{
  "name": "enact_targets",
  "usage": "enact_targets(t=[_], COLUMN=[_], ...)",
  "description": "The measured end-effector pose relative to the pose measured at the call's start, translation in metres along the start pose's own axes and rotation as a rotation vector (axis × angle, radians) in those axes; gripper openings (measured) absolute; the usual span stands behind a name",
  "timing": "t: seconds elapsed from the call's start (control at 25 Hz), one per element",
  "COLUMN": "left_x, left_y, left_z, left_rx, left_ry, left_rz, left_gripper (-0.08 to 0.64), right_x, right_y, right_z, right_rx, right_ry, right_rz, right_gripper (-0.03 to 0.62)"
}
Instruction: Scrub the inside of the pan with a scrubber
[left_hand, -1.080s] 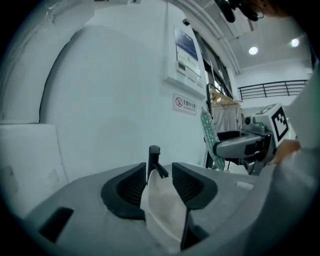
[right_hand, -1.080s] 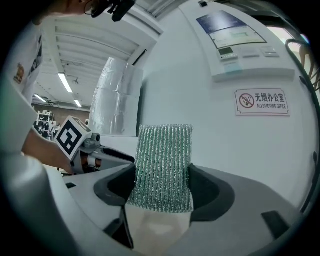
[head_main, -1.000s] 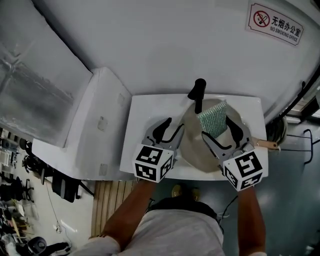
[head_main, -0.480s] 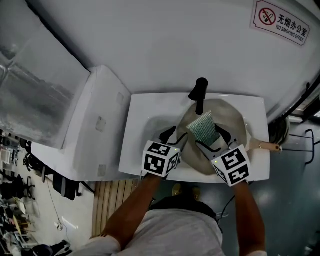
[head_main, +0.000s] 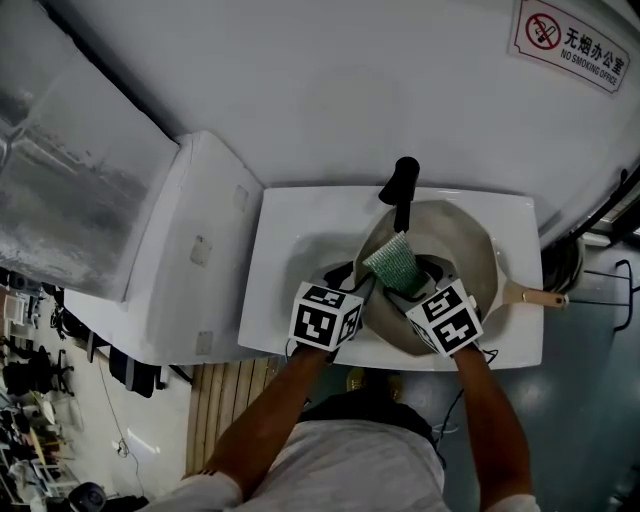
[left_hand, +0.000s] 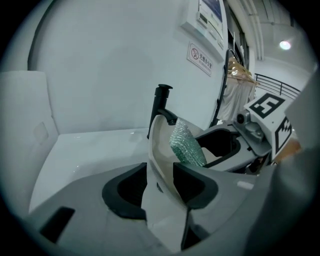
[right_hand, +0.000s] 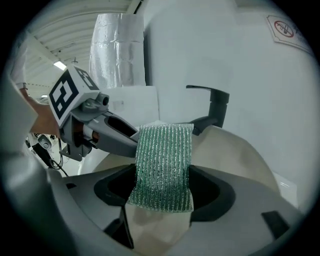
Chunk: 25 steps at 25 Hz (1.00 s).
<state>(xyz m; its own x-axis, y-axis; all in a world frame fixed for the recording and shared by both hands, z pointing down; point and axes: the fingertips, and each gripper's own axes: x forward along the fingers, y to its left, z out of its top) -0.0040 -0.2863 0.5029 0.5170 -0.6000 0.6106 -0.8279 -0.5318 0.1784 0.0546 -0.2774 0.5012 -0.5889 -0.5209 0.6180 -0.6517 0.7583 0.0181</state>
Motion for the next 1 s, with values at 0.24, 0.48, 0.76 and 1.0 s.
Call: enact_targets(t=[0.24,0.48,0.76,1.0], left_x=[0.004,0.004,0.005,0.004], left_y=[-0.001,0.0,0.001,0.002], left_z=[-0.001,-0.001,-0.001,-0.001], left_rx=[-0.01,-0.022,-0.039,-0.052], left_ry=[0.014,0.019,0.015,0.013], left_rz=[-0.005,0.009,0.017,0.026], left_gripper=[0.147,0.137,0.129,0.121], right_x=[0.021,0.034,0.047,0.052], right_y=[-0.008,-0.009,-0.009,-0.023], right_z=[-0.004,-0.012,-0.013,-0.018], right_rx=[-0.012,-0.033,-0.076,-0.06], right_ry=[0.019,0.062,0.12,0.182], right_rz=[0.013,0.025,0.027,-0.018], right_gripper=[0.339,0.339,0.339,0.338])
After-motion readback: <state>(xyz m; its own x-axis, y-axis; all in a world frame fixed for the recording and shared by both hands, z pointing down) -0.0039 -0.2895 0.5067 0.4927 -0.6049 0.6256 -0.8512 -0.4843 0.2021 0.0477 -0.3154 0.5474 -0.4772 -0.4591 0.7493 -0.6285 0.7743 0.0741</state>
